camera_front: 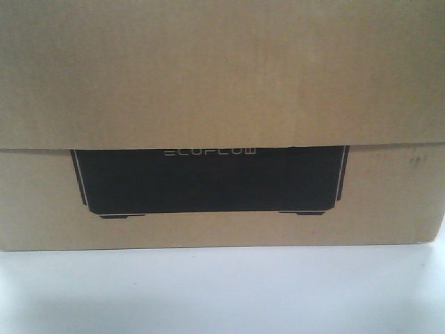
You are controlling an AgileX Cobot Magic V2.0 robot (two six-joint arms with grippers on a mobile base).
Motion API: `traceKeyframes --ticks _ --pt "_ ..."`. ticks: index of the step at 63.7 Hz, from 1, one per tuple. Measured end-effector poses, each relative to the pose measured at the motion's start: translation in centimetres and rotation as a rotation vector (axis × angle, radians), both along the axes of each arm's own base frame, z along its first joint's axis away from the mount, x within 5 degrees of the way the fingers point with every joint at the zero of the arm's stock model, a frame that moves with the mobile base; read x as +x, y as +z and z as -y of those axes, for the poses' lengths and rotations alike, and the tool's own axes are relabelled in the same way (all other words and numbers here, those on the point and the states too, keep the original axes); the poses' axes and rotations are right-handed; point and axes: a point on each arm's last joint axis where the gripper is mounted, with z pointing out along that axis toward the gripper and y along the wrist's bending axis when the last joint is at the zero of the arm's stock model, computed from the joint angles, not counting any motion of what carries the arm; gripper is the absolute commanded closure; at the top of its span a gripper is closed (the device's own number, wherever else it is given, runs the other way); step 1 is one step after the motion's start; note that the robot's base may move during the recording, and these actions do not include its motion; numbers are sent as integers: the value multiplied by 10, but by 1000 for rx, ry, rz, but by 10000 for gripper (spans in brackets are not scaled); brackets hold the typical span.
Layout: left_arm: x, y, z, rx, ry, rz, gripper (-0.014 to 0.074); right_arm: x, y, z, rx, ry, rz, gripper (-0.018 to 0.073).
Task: Grab box from left shelf to table start
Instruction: 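Lower the box with both grippers onto the white tabletop, then open both grippers and release the box side walls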
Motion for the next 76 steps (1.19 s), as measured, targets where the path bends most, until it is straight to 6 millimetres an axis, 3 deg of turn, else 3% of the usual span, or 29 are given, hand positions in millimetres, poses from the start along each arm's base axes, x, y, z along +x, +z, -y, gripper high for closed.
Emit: traceKeyframes --ticks 9,13,17,31,41,46,50,54,56,61,76 --pt "2 2 -1 16 -1 22 171 1 1 0 2 0 12 32" --pt "3 4 -3 25 3 41 81 1 5 0 5 -1 33 -67" --pt "3 4 -4 29 4 46 58 2 6 0 5 -3 44 -63" --pt "3 5 -4 30 7 48 118 2 6 0 5 -2 45 -52" --pt "3 22 -5 22 9 89 245 -4 15 1 7 -2 70 -7" --pt "-3 39 -6 16 13 118 393 -11 26 1 9 -1 95 115" --pt "-9 54 -7 10 17 145 526 -20 39 2 10 1 121 272" --pt "-16 67 -9 6 20 174 669 -29 50 2 12 3 142 489" --pt "-19 73 -10 5 21 189 717 -35 56 3 13 3 158 529" --pt "-24 79 -11 5 22 207 679 -43 65 3 16 4 182 466" --pt "-26 78 -12 8 25 175 681 -49 67 2 29 9 166 472"
